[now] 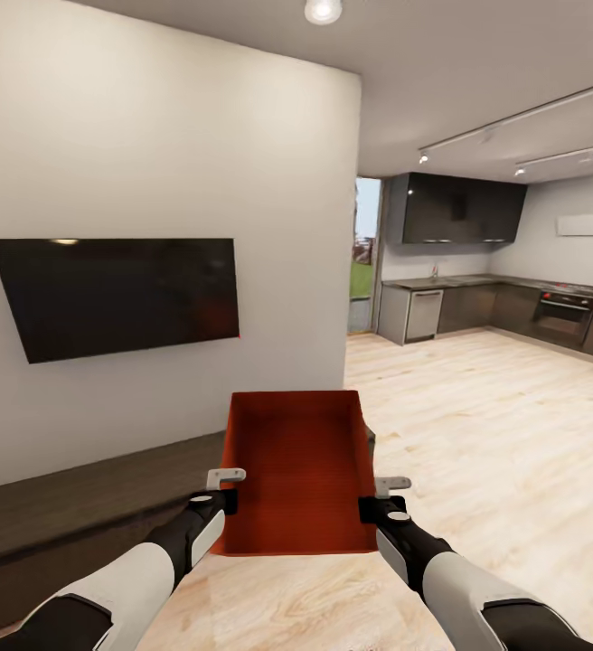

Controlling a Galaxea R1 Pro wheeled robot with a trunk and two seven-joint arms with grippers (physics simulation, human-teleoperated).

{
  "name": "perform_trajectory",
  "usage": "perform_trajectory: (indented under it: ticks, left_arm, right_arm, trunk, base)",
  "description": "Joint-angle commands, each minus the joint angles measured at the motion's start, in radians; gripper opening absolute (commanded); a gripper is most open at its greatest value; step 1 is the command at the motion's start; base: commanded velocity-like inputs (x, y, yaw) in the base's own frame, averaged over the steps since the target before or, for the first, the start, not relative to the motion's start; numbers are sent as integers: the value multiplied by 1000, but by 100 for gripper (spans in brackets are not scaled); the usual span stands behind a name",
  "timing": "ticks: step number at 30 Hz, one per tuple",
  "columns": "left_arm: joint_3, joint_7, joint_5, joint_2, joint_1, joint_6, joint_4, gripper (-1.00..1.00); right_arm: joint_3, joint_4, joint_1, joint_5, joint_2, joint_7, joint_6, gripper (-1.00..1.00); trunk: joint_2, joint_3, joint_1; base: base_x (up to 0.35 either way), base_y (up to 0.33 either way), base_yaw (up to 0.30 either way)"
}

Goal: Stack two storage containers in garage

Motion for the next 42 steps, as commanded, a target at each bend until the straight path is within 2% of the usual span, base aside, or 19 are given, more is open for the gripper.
perform_trajectory:
  ticks: [1, 42]
  left_arm:
    - [11, 17, -28, 2, -1, 5, -6, -100]
    - [11, 17, -28, 4, -1, 3, -7, -100]
  right_arm:
    - [-5, 5, -1, -4, 0, -5, -2, -100]
    - [-5, 5, -1, -4, -3, -5, -2, -100]
  trunk:
    - [-2, -2, 0]
    - [-2, -2, 0]
  base:
    - [0, 0, -297]
    - [0, 0, -295]
